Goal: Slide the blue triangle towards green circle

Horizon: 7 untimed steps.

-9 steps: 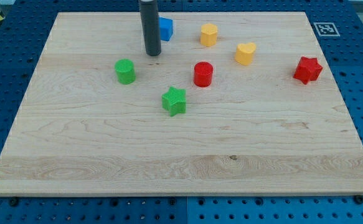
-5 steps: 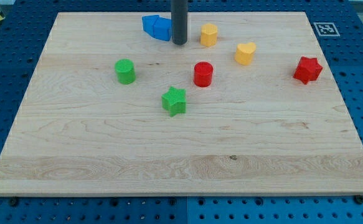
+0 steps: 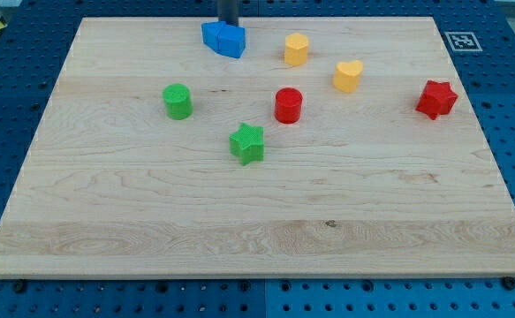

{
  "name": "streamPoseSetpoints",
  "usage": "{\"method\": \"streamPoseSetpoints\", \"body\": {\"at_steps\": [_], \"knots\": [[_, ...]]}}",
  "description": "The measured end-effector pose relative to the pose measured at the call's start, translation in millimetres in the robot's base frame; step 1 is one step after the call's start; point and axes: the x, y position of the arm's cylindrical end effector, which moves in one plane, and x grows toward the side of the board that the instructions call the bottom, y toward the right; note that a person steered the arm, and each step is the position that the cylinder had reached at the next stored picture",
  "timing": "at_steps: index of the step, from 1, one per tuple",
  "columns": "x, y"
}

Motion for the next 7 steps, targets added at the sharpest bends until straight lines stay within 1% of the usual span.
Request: {"method": "streamPoseSetpoints", "body": {"at_steps": [2,4,5,7], "knots": [[32.0,-2.3],[30.5,-54.2],[34.7,-56.6],[40.0,-42.6]]}}
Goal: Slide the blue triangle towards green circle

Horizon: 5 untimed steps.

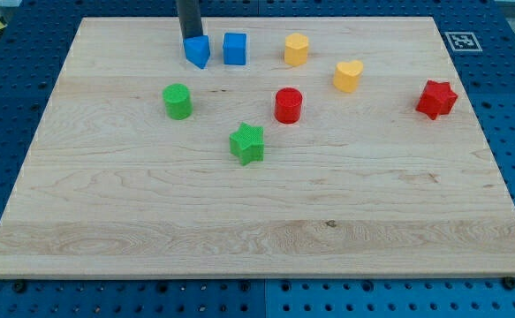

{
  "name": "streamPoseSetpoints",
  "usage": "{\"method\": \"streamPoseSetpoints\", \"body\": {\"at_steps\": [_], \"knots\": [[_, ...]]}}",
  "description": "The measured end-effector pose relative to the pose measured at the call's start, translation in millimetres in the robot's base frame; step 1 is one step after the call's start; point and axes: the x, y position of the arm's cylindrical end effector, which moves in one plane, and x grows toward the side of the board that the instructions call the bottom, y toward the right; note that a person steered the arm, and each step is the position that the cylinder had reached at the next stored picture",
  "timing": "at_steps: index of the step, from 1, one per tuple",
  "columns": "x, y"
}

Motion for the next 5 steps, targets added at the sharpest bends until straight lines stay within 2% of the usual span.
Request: {"method": "streamPoseSetpoints", "body": {"at_steps": [2,5], "knots": [[0.5,13.0],[38.7,12.4]]}}
